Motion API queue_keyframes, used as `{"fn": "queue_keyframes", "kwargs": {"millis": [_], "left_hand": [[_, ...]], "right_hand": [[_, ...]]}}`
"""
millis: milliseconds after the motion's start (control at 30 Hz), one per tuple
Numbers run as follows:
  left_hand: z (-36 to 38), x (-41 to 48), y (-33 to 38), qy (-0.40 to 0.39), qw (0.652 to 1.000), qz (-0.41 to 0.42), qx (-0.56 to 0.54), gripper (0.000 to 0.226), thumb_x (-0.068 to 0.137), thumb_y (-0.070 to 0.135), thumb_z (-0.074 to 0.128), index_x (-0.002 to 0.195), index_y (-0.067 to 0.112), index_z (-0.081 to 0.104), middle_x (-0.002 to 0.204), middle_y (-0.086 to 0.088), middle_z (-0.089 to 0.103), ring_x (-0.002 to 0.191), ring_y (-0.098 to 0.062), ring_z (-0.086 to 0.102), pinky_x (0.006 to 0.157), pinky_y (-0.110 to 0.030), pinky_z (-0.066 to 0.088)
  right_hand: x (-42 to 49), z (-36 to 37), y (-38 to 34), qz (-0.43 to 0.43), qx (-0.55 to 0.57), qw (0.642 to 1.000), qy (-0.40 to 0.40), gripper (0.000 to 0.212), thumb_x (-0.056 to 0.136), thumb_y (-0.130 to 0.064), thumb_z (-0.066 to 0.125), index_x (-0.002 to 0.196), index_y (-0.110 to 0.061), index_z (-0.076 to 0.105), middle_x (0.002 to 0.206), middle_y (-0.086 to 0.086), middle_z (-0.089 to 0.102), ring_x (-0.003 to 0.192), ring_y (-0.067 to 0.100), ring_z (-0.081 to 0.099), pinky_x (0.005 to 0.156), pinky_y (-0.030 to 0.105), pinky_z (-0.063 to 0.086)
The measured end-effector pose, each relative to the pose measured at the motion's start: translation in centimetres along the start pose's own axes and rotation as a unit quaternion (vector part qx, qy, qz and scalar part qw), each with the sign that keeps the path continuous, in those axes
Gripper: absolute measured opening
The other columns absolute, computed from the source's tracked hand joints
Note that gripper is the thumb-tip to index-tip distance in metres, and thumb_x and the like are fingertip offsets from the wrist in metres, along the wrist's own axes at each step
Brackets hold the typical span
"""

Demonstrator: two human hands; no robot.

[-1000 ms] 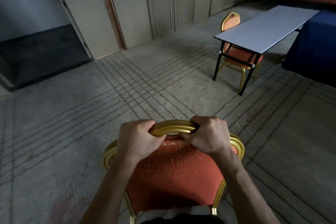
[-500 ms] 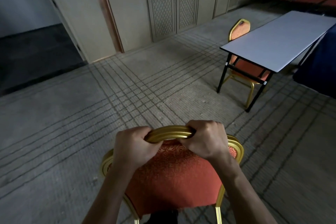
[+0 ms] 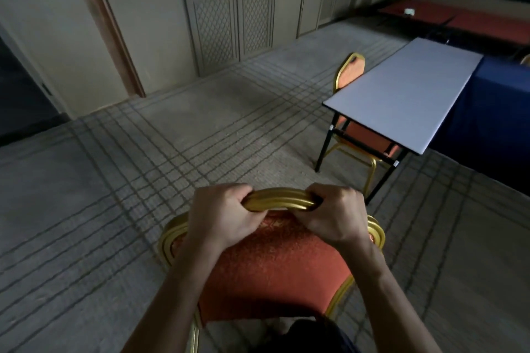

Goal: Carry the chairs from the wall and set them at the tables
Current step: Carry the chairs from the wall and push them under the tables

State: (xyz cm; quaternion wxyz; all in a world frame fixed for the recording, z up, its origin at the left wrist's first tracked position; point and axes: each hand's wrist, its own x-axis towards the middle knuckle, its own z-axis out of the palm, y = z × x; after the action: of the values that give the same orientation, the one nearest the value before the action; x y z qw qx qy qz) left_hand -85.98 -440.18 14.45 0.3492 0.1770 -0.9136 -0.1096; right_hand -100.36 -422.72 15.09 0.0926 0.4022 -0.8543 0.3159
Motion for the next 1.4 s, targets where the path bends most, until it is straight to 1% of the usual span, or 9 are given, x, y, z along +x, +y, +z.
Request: {"fn": "queue_keyframes", "kwargs": {"millis": [133, 300, 433, 567, 800, 967, 1100, 1233, 1400], "left_hand": [[4.4, 7.0, -3.7, 0.016, 1.000, 0.004, -0.002, 0.042, 0.070, 0.050, 0.073, 0.056, 0.014, 0.057, 0.053, 0.001, 0.059, 0.052, -0.021, 0.060, 0.047, -0.033, 0.045], [10.0, 15.6, -7.7, 0.019, 1.000, -0.004, 0.004, 0.043, 0.071, 0.050, 0.070, 0.055, 0.013, 0.055, 0.052, 0.000, 0.056, 0.049, -0.019, 0.056, 0.048, -0.033, 0.043], [14.3, 22.5, -10.6, 0.036, 0.999, -0.018, 0.031, 0.039, 0.070, 0.046, 0.080, 0.057, 0.015, 0.061, 0.054, 0.001, 0.059, 0.051, -0.018, 0.059, 0.047, -0.031, 0.044], [16.8, 28.1, -13.3, 0.046, 0.997, -0.047, 0.037, 0.040, 0.072, 0.054, 0.072, 0.060, 0.017, 0.067, 0.056, 0.004, 0.063, 0.054, -0.012, 0.062, 0.052, -0.030, 0.042], [22.8, 38.2, -20.8, 0.018, 0.994, -0.096, 0.037, 0.044, 0.070, 0.061, 0.068, 0.062, 0.017, 0.069, 0.058, 0.005, 0.064, 0.056, -0.012, 0.063, 0.051, -0.031, 0.048], [28.0, 45.4, -27.9, 0.026, 0.995, -0.093, 0.017, 0.045, 0.071, 0.060, 0.066, 0.059, 0.017, 0.064, 0.054, 0.006, 0.060, 0.052, -0.010, 0.059, 0.050, -0.029, 0.044], [31.3, 53.5, -33.2, 0.021, 0.997, -0.068, -0.026, 0.047, 0.071, 0.056, 0.070, 0.056, 0.014, 0.055, 0.053, 0.001, 0.056, 0.050, -0.017, 0.058, 0.047, -0.030, 0.042], [33.8, 60.4, -37.0, 0.010, 0.998, -0.038, -0.038, 0.041, 0.070, 0.049, 0.078, 0.058, 0.014, 0.060, 0.054, 0.003, 0.058, 0.051, -0.015, 0.058, 0.049, -0.035, 0.046], [38.2, 69.2, -41.6, 0.019, 0.999, 0.003, -0.051, 0.037, 0.070, 0.043, 0.079, 0.057, 0.016, 0.058, 0.053, 0.006, 0.056, 0.049, -0.012, 0.054, 0.048, -0.033, 0.045]], "right_hand": [[7.8, 3.2, 2.6, -0.006, -0.013, 1.000, -0.001, 0.037, 0.073, -0.062, 0.058, 0.066, -0.026, 0.064, 0.057, -0.014, 0.060, 0.053, 0.010, 0.058, 0.059, 0.033, 0.052], [18.2, 7.1, 6.4, -0.024, -0.022, 0.999, -0.010, 0.044, 0.072, -0.067, 0.051, 0.065, -0.025, 0.060, 0.058, -0.014, 0.057, 0.058, 0.012, 0.060, 0.059, 0.027, 0.037], [27.9, 9.6, 9.4, -0.036, -0.022, 0.998, -0.041, 0.040, 0.069, -0.065, 0.057, 0.068, -0.024, 0.060, 0.067, -0.006, 0.068, 0.068, 0.022, 0.066, 0.061, 0.030, 0.046], [35.5, 11.7, 10.8, -0.056, -0.010, 0.995, -0.088, 0.035, 0.070, -0.065, 0.053, 0.063, -0.031, 0.050, 0.067, -0.007, 0.067, 0.067, 0.020, 0.065, 0.065, 0.032, 0.049], [48.6, 17.6, 12.8, -0.055, -0.020, 0.991, -0.118, 0.034, 0.077, -0.062, 0.061, 0.077, -0.029, 0.064, 0.072, -0.013, 0.067, 0.074, 0.014, 0.066, 0.071, 0.031, 0.047], [57.9, 23.8, 13.9, -0.062, -0.043, 0.993, -0.095, 0.050, 0.068, -0.072, 0.044, 0.072, -0.026, 0.063, 0.067, -0.008, 0.066, 0.068, 0.018, 0.065, 0.065, 0.030, 0.044], [65.8, 26.5, 14.2, -0.030, -0.049, 0.996, -0.062, 0.047, 0.067, -0.070, 0.048, 0.071, -0.027, 0.067, 0.064, -0.007, 0.066, 0.063, 0.018, 0.065, 0.062, 0.026, 0.035], [72.2, 28.3, 14.8, -0.005, -0.058, 0.998, -0.038, 0.045, 0.068, -0.068, 0.051, 0.069, -0.025, 0.064, 0.062, -0.006, 0.065, 0.062, 0.022, 0.064, 0.060, 0.028, 0.037], [81.0, 31.1, 16.5, 0.020, -0.035, 0.999, -0.022, 0.040, 0.068, -0.065, 0.053, 0.064, -0.025, 0.058, 0.054, -0.014, 0.052, 0.057, 0.013, 0.059, 0.059, 0.026, 0.039]]}}
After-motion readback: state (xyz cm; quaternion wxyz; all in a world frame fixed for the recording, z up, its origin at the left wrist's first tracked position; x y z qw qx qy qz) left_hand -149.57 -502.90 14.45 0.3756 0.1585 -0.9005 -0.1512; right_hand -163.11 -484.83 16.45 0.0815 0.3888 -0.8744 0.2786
